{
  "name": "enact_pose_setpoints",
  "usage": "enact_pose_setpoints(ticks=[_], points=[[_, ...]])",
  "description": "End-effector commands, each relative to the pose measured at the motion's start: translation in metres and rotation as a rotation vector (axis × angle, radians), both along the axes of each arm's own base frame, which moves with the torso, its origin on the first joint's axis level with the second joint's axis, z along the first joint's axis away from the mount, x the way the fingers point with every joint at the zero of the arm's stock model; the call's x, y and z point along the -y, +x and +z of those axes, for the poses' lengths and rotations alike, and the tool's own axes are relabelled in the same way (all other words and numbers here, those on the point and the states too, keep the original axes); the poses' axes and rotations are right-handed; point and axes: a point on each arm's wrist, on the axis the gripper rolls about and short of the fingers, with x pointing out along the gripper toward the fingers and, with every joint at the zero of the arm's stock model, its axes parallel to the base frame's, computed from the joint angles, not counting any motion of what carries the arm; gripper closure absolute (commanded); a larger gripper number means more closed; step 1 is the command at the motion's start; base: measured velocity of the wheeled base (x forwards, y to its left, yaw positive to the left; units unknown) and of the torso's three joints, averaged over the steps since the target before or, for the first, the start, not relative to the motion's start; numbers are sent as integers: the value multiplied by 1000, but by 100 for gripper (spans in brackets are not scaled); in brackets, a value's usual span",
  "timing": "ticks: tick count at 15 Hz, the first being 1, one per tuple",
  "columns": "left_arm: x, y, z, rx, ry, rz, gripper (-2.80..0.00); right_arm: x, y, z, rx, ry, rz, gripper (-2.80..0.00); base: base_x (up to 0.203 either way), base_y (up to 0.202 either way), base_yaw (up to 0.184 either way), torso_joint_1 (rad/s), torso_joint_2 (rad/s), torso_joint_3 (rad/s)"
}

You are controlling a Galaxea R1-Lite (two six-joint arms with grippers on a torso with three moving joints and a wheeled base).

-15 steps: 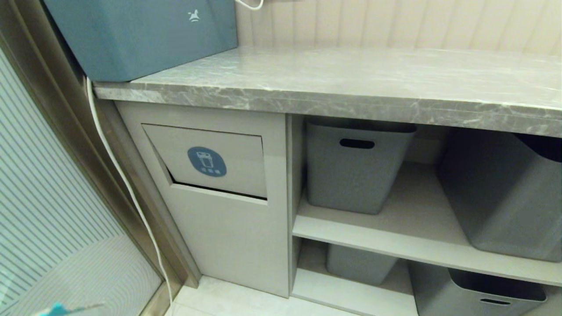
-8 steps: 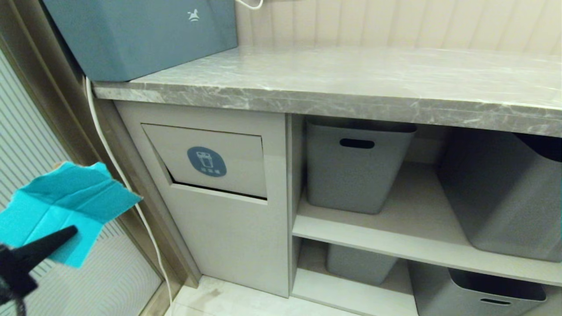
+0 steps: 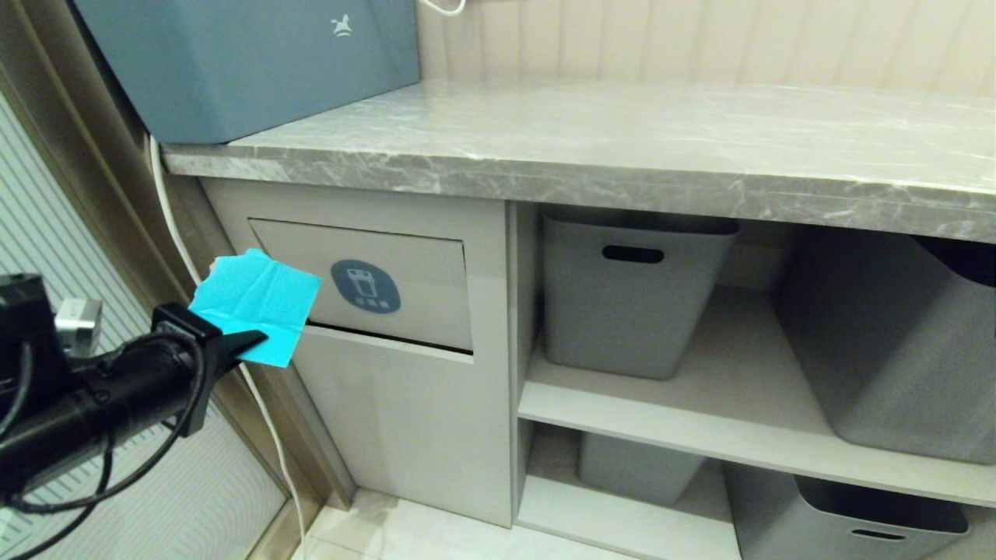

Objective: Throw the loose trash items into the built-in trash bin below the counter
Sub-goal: Put the garbage in the trash can

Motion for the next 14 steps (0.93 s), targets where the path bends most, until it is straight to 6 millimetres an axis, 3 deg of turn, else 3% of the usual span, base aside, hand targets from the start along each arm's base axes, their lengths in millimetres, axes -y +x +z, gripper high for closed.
enact_pose_setpoints(ticks=[1,4,9,14], points=[[7,39,-6,-68,-143,31,0,0,0,0,1,0,2,0,0,0,0,0,0,0],[10,61,-7,-95,-233,60,0,0,0,0,1,0,1,0,0,0,0,0,0,0],[12,82,-25,-164,-251,81,0,0,0,0,1,0,2,0,0,0,0,0,0,0],[17,112,-27,-217,-257,85,0,0,0,0,2,0,2,0,0,0,0,0,0,0]])
